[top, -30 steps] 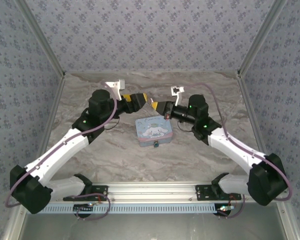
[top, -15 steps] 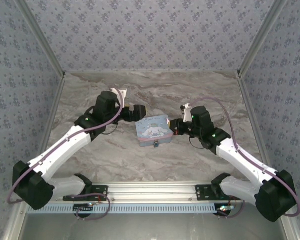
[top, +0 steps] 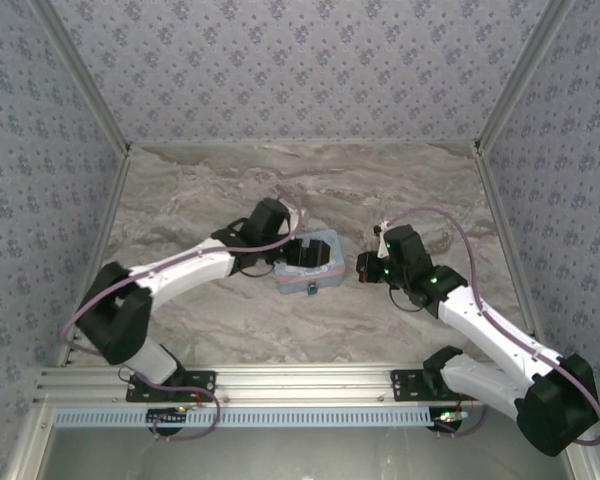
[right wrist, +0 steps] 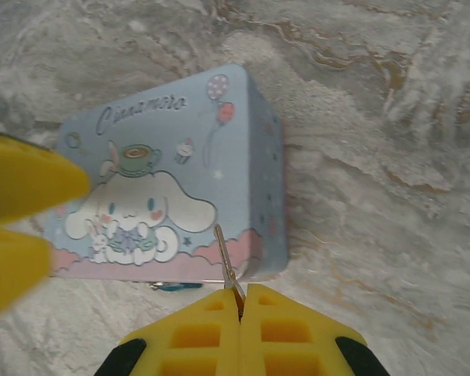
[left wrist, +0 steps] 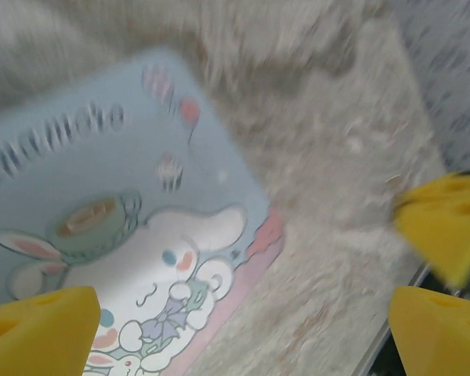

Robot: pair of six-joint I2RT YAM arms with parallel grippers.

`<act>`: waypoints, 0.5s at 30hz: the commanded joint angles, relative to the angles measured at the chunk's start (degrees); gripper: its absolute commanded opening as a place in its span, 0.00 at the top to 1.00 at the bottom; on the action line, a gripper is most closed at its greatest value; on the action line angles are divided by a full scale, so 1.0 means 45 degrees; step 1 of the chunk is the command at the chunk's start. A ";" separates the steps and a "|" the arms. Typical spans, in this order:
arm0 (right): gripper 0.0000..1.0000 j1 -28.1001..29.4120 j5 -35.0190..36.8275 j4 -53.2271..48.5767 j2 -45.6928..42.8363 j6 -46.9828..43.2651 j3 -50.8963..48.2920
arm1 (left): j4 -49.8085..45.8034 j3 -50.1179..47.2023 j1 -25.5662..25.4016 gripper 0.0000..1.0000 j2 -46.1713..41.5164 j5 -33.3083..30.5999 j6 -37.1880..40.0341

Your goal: Unlock a padlock with a key

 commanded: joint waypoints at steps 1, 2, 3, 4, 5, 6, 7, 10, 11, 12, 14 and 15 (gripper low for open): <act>1.00 -0.0054 0.0641 -0.0590 -0.0361 0.0005 -0.0222 | 0.0796 0.0057 -0.0015 0.06 -0.0275 0.0269 -0.0542; 1.00 -0.0064 0.0655 -0.0599 -0.0395 0.0004 -0.0254 | 0.0823 0.0044 -0.0005 0.06 -0.0279 0.0027 -0.0536; 1.00 -0.0059 0.0695 -0.0619 -0.0405 0.0007 -0.0250 | 0.0805 0.0075 -0.0010 0.05 -0.0296 -0.0161 -0.0454; 1.00 -0.0062 0.0735 -0.0627 -0.0404 0.0005 -0.0251 | 0.0770 0.0127 -0.0005 0.05 -0.0282 -0.0285 -0.0375; 1.00 -0.0050 0.0757 -0.0640 -0.0403 0.0005 -0.0241 | 0.0697 0.0187 -0.0013 0.05 -0.0214 -0.0345 -0.0314; 1.00 -0.0079 0.0753 -0.0649 -0.0385 -0.0014 -0.0227 | 0.0602 0.0303 -0.0011 0.05 -0.0120 -0.0382 -0.0263; 1.00 -0.0075 0.0781 -0.0661 -0.0356 -0.0015 -0.0208 | 0.0512 0.0368 -0.0020 0.05 0.0001 -0.0401 -0.0251; 1.00 -0.0088 0.0782 -0.0678 -0.0343 -0.0054 -0.0183 | 0.0180 0.0405 -0.0023 0.05 0.0229 -0.0695 -0.0287; 1.00 -0.0099 0.0797 -0.0696 -0.0354 -0.0056 -0.0155 | 0.0052 0.0379 -0.0009 0.05 0.0197 -0.0869 -0.0295; 1.00 -0.0099 0.0792 -0.0706 -0.0348 -0.0054 -0.0155 | -0.0112 0.0361 -0.0016 0.05 0.0128 -0.1073 -0.0289; 1.00 -0.0110 0.0831 -0.0737 -0.0311 -0.0054 -0.0179 | -0.0425 0.0291 0.0005 0.05 -0.0144 -0.1377 -0.0262; 1.00 -0.0110 0.0840 -0.0727 -0.0298 -0.0054 -0.0172 | -0.0515 0.0229 0.0004 0.05 -0.0371 -0.1499 -0.0234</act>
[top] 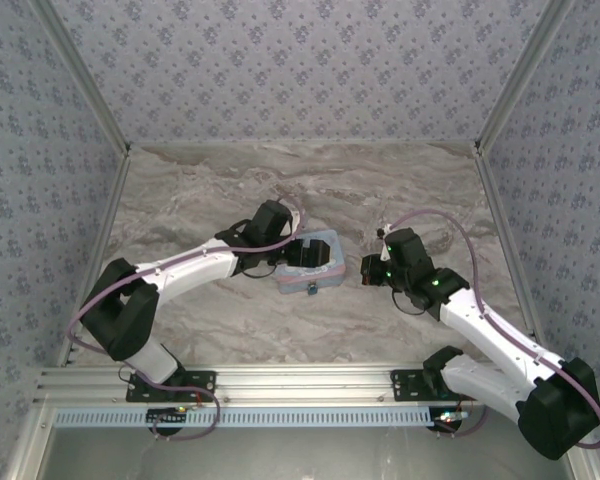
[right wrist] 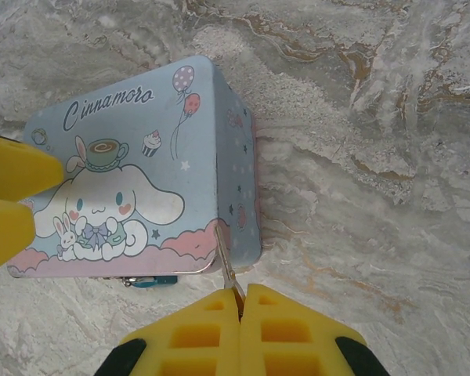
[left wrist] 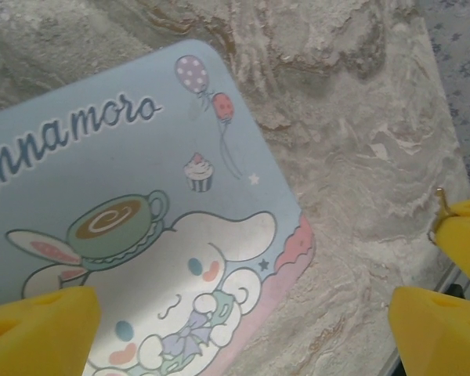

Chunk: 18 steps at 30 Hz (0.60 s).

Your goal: Unlock a padlock with a key

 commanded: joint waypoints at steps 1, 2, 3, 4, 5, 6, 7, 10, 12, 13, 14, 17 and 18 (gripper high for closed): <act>1.00 -0.0107 0.0305 -0.0324 -0.0062 -0.0054 -0.0029 | -0.0735 0.0157 0.0028 0.05 -0.0587 -0.0684 0.0090; 1.00 -0.0108 0.0296 -0.0316 -0.0009 -0.0071 -0.0046 | -0.0846 0.0110 0.0024 0.05 -0.0759 -0.0696 0.0134; 1.00 -0.0130 0.0306 -0.0286 0.0014 -0.0067 -0.0044 | -0.1002 0.0078 0.0034 0.05 -0.0930 -0.0713 0.0156; 1.00 -0.0129 0.0303 -0.0249 0.0068 -0.0069 -0.0053 | -0.1136 0.0046 0.0019 0.05 -0.1065 -0.0678 0.0149; 1.00 -0.0138 0.0292 -0.0209 0.0109 -0.0064 -0.0030 | -0.1242 -0.0011 0.0032 0.05 -0.1185 -0.0592 0.0152; 1.00 -0.0147 0.0253 -0.0178 0.0192 -0.0071 -0.0008 | -0.1294 -0.0094 0.0033 0.05 -0.1281 -0.0479 0.0090; 1.00 -0.0147 0.0208 -0.0135 0.0267 -0.0080 0.0013 | -0.1284 -0.0219 0.0010 0.05 -0.1354 -0.0313 0.0024; 1.00 -0.0147 0.0117 -0.0047 0.0479 -0.0093 0.0096 | -0.1139 -0.0530 0.0006 0.05 -0.1366 0.0118 -0.0188; 1.00 -0.0147 0.0058 0.0035 0.0638 -0.0108 0.0147 | -0.1064 -0.0678 0.0016 0.05 -0.1295 0.0116 -0.0246; 1.00 -0.0147 0.0038 0.0047 0.0675 -0.0110 0.0172 | -0.1039 -0.0722 0.0013 0.05 -0.1239 0.0056 -0.0242; 1.00 -0.0152 0.0000 0.0062 0.0743 -0.0108 0.0194 | -0.1007 -0.0755 0.0024 0.05 -0.1196 0.0024 -0.0244; 1.00 -0.0148 -0.0040 0.0033 0.0890 -0.0147 0.0309 | -0.0867 -0.0706 0.0056 0.05 -0.0883 0.0008 -0.0242; 1.00 -0.0147 -0.0047 0.0019 0.0921 -0.0161 0.0330 | -0.0881 -0.0677 0.0059 0.05 -0.0769 -0.0010 -0.0248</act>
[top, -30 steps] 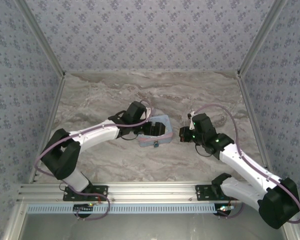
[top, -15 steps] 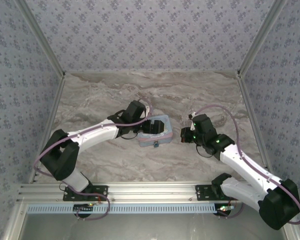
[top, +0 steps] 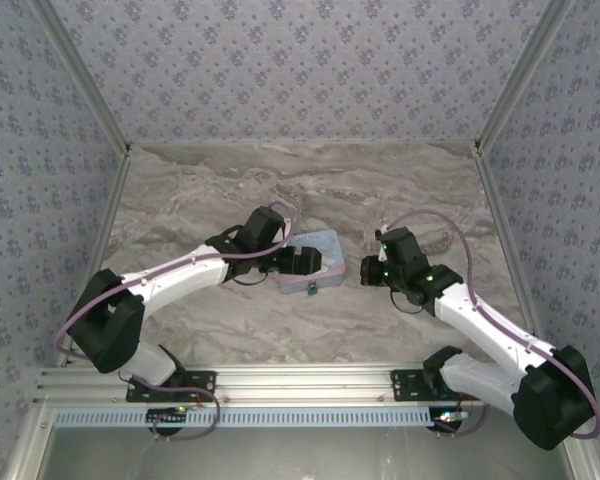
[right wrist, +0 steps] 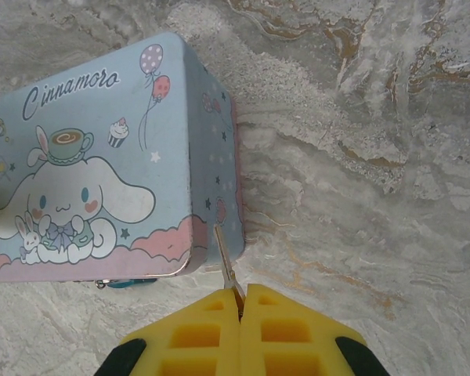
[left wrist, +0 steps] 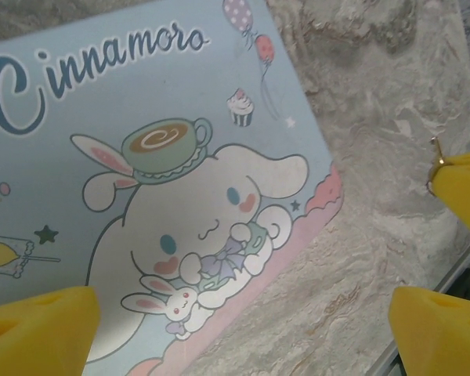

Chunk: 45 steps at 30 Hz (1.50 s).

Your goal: Unlock a padlock with a key

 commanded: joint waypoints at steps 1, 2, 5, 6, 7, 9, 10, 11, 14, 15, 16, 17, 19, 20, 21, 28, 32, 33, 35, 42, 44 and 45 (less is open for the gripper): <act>1.00 -0.0061 -0.0069 -0.0035 0.0082 -0.0177 0.0347 | 0.0004 0.0101 0.0103 0.05 0.0398 0.0084 -0.0127; 1.00 -0.0061 -0.0053 -0.0072 0.0101 -0.0183 0.0354 | -0.0025 0.0101 0.0164 0.05 0.0524 0.0032 -0.0185; 1.00 -0.0060 0.0003 -0.0192 0.0097 -0.0210 0.0412 | -0.0144 -0.0015 0.0575 0.05 0.0790 -0.0087 -0.0402; 1.00 -0.0060 0.0009 -0.0226 0.0098 -0.0220 0.0428 | -0.0141 -0.0076 0.0696 0.05 0.0831 -0.0099 -0.0429; 1.00 -0.0070 0.0033 -0.0254 0.0101 -0.0223 0.0415 | -0.0124 -0.0154 0.0862 0.05 0.0865 -0.0131 -0.0439; 1.00 -0.0061 0.0058 -0.0270 0.0101 -0.0220 0.0412 | -0.0153 -0.0250 0.1115 0.05 0.0920 -0.0153 -0.0327; 1.00 -0.0062 0.0082 -0.0270 0.0101 -0.0220 0.0392 | -0.0166 -0.0262 0.1252 0.05 0.0962 -0.0153 -0.0219; 1.00 -0.0064 0.0077 -0.0270 0.0102 -0.0223 0.0384 | -0.0196 -0.0245 0.1344 0.05 0.1014 -0.0165 -0.0097; 1.00 -0.0060 0.0049 -0.0241 0.0159 -0.0219 0.0353 | -0.0396 -0.0042 0.1661 0.05 0.1225 -0.0233 0.0322; 1.00 -0.0060 0.0033 -0.0241 0.0181 -0.0225 0.0357 | -0.0424 0.0016 0.1731 0.05 0.1286 -0.0269 0.0443; 1.00 -0.0065 0.0029 -0.0229 0.0198 -0.0230 0.0355 | -0.0450 0.0122 0.1810 0.05 0.1381 -0.0271 0.0551; 1.00 -0.0074 0.0008 -0.0194 0.0218 -0.0230 0.0335 | -0.0478 0.0247 0.1924 0.05 0.1453 -0.0271 0.0665; 1.00 -0.0061 -0.0055 -0.0126 0.0238 -0.0201 0.0322 | -0.0504 0.0498 0.2044 0.05 0.1623 -0.0271 0.0831; 1.00 -0.0060 -0.0088 -0.0093 0.0254 -0.0183 0.0314 | -0.0533 0.0637 0.2076 0.05 0.1694 -0.0271 0.0921; 1.00 -0.0067 -0.0137 -0.0029 0.0262 -0.0186 0.0314 | -0.0561 0.0793 0.2113 0.05 0.1775 -0.0272 0.1046; 1.00 0.0067 -0.0658 0.0842 0.0471 -0.0046 0.0151 | -0.0502 0.1381 0.2254 0.05 0.1502 -0.0349 0.1779; 1.00 0.0250 -0.1278 0.1898 0.0834 0.0062 0.0172 | 0.0313 0.0748 0.2295 0.05 0.0307 -0.0427 0.1972; 1.00 0.0267 -0.1488 0.2277 0.0943 0.0152 0.0177 | 0.0620 0.0467 0.2309 0.05 -0.0048 -0.0430 0.1981; 1.00 0.0292 -0.1915 0.3021 0.1103 0.0349 0.0133 | 0.1153 -0.0199 0.2306 0.05 -0.0841 -0.0444 0.2011; 1.00 0.0378 -0.3049 0.5311 0.2411 0.1048 0.0401 | 0.2990 -0.3154 0.2309 0.04 -0.3501 -0.0363 0.1874; 1.00 0.0451 -0.3257 0.5503 0.2889 0.1384 0.0609 | 0.3732 -0.4160 0.2323 0.04 -0.4262 -0.0466 0.1721; 1.00 0.0486 -0.3320 0.5532 0.3104 0.1433 0.0698 | 0.4153 -0.4608 0.2305 0.04 -0.4546 -0.0382 0.1751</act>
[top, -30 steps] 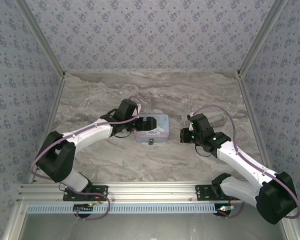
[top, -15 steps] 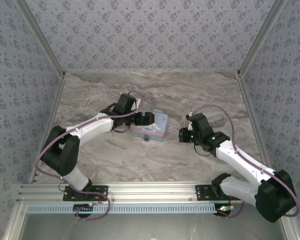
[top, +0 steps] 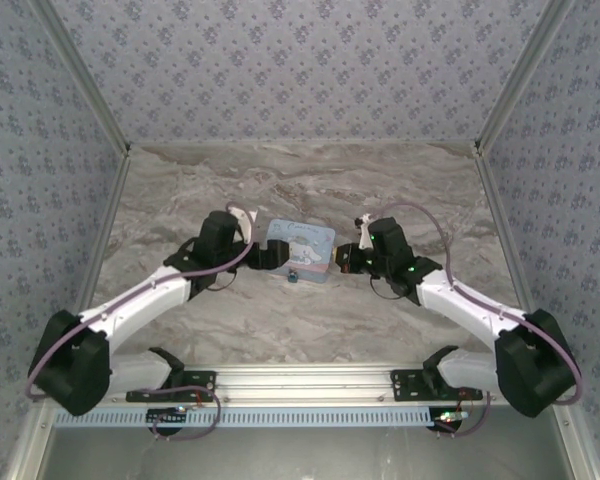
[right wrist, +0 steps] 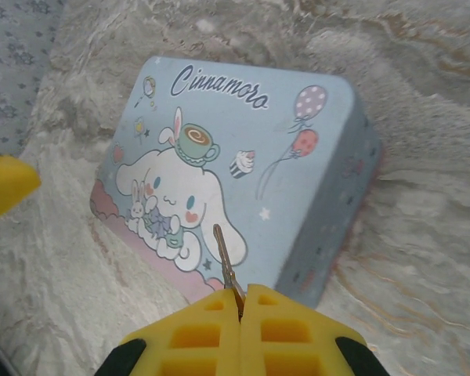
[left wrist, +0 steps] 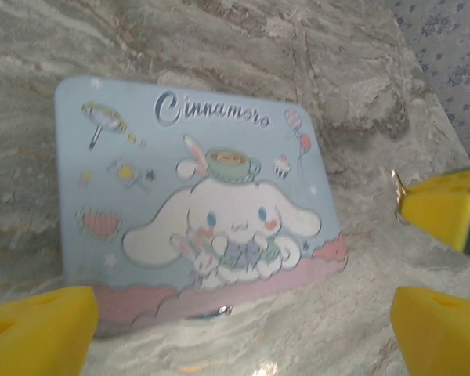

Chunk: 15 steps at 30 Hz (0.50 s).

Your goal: Unlock a padlock with a key

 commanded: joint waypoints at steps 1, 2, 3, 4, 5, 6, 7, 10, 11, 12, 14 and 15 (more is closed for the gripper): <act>1.00 0.0167 -0.0664 0.0805 0.0736 0.0600 0.0696 | 0.1852 -0.1428 0.0027 0.03 -0.0966 -0.0003 0.0028; 1.00 0.0174 -0.0693 0.0784 0.0930 0.0638 0.0781 | 0.2094 -0.1795 0.0018 0.03 -0.1193 0.0013 -0.0023; 1.00 0.0208 -0.0736 0.0809 0.1136 0.0663 0.0855 | 0.2101 -0.1988 0.0020 0.03 -0.1352 0.0040 -0.0083; 1.00 0.0229 -0.0776 0.0868 0.1344 0.0714 0.0916 | 0.1974 -0.2110 0.0034 0.03 -0.1448 0.0196 -0.0089; 1.00 0.0275 -0.0815 0.0915 0.1540 0.0736 0.0959 | 0.1757 -0.2133 0.0033 0.02 -0.1436 0.0447 -0.0037; 1.00 0.0297 -0.0840 0.0940 0.1668 0.0723 0.1005 | 0.1587 -0.2140 0.0033 0.02 -0.1337 0.0743 0.0006; 1.00 0.0320 -0.0795 0.0877 0.1790 0.0732 0.1065 | 0.1491 -0.2120 0.0033 0.03 -0.1158 0.1089 0.0009; 1.00 0.0248 -0.0508 -0.0009 0.2095 0.0778 0.1324 | 0.2040 -0.2313 0.0025 0.05 -0.0459 0.1913 -0.0191; 1.00 0.0224 -0.0434 -0.0294 0.2176 0.0786 0.1389 | 0.2480 -0.2438 0.0022 0.07 -0.0244 0.2075 -0.0329; 1.00 0.0226 -0.0399 -0.0491 0.2225 0.0757 0.1418 | 0.2802 -0.2534 0.0022 0.07 -0.0055 0.2120 -0.0469; 1.00 0.0233 -0.0333 -0.0615 0.2214 0.0759 0.1350 | 0.3402 -0.2667 0.0023 0.09 0.0316 0.2293 -0.0616; 1.00 0.0255 -0.0285 -0.0653 0.2200 0.0730 0.1336 | 0.3476 -0.2652 0.0027 0.11 0.0443 0.2308 -0.0640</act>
